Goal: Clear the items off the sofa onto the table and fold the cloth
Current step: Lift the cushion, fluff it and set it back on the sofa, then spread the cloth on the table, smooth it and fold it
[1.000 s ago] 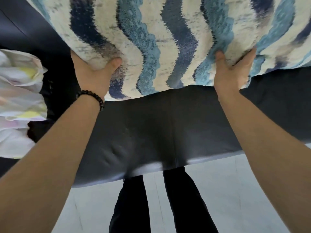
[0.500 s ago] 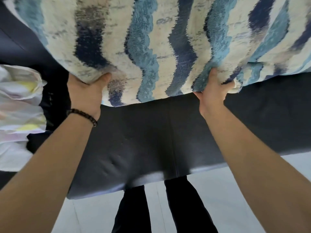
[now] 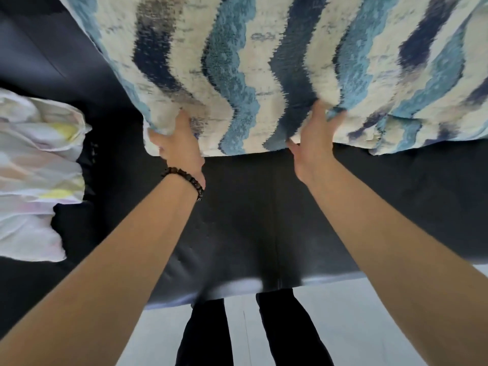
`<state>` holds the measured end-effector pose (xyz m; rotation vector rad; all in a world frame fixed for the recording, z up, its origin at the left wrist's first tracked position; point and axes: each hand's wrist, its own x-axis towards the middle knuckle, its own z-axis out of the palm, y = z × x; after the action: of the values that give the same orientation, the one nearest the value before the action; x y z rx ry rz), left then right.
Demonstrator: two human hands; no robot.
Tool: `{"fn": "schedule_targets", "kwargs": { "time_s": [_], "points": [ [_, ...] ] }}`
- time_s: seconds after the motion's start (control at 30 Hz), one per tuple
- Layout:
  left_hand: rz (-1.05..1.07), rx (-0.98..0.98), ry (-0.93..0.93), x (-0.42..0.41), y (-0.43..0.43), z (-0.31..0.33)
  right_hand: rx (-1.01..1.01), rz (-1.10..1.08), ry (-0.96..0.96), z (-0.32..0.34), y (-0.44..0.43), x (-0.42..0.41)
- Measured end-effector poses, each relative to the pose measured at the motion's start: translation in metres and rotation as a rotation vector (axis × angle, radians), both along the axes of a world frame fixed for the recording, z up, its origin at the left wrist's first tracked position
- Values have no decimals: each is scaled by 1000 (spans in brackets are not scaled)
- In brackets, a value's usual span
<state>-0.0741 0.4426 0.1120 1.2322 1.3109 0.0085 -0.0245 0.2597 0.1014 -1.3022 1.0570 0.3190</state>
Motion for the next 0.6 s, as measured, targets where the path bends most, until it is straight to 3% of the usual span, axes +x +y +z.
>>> {"fn": "schedule_targets", "kwargs": {
  "time_s": [0.07, 0.2, 0.37, 0.47, 0.6],
  "points": [
    [-125, -167, -135, 9, 8, -4, 2, 215, -116, 0, 3, 11],
    [-448, -44, -173, -11, 26, -8, -165, 421, -164, -7, -8, -5],
    [-830, 427, -131, -93, 77, 1, -598, 817, -289, -2, 18, -62],
    [-835, 622, 6, -137, 133, 8, -773, 1060, -454, 10, 65, -83],
    [-798, 945, 179, -185, 233, 17, -782, 1312, -641, 15, 160, -94]
  ]
}}
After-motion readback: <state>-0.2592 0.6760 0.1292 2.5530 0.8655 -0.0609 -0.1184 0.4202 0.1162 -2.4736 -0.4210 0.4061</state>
